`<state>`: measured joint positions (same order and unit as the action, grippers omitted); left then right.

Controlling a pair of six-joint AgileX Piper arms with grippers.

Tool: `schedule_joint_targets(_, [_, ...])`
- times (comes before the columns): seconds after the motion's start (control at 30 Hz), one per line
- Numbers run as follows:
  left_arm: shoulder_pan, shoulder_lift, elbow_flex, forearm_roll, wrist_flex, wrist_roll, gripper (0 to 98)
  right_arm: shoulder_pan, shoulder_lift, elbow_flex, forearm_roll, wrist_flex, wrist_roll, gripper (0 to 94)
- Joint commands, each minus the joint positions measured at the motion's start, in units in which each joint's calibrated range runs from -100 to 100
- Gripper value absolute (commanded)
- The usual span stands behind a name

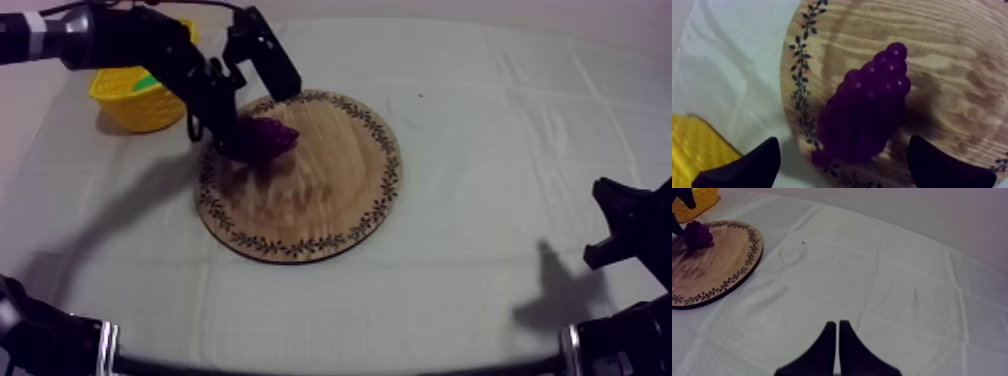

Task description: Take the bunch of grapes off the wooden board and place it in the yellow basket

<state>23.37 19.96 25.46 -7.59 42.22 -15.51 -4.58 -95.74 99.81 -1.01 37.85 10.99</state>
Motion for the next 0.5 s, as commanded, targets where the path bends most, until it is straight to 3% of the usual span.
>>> schedule_joint_targets(0.0, [0.12,2.56,-0.65,0.04,-0.84,-0.75,95.1,-0.02,-0.01,-0.03,0.01,-0.03,-0.02,0.4])
schedule_joint_targets(0.3, [0.66,10.97,-5.59,0.05,-1.6,-1.05,93.9,-0.02,-0.01,-0.03,0.01,-0.03,-0.02,0.4])
schedule_joint_targets(0.37, [0.72,12.06,-6.7,-0.01,-1.62,-0.8,90.4,-0.02,-0.01,-0.03,0.01,-0.03,-0.02,0.4])
schedule_joint_targets(0.47, [0.75,13.07,-8.06,-0.1,-1.63,-0.14,77.1,-0.02,-0.01,-0.03,0.01,-0.03,-0.02,0.4])
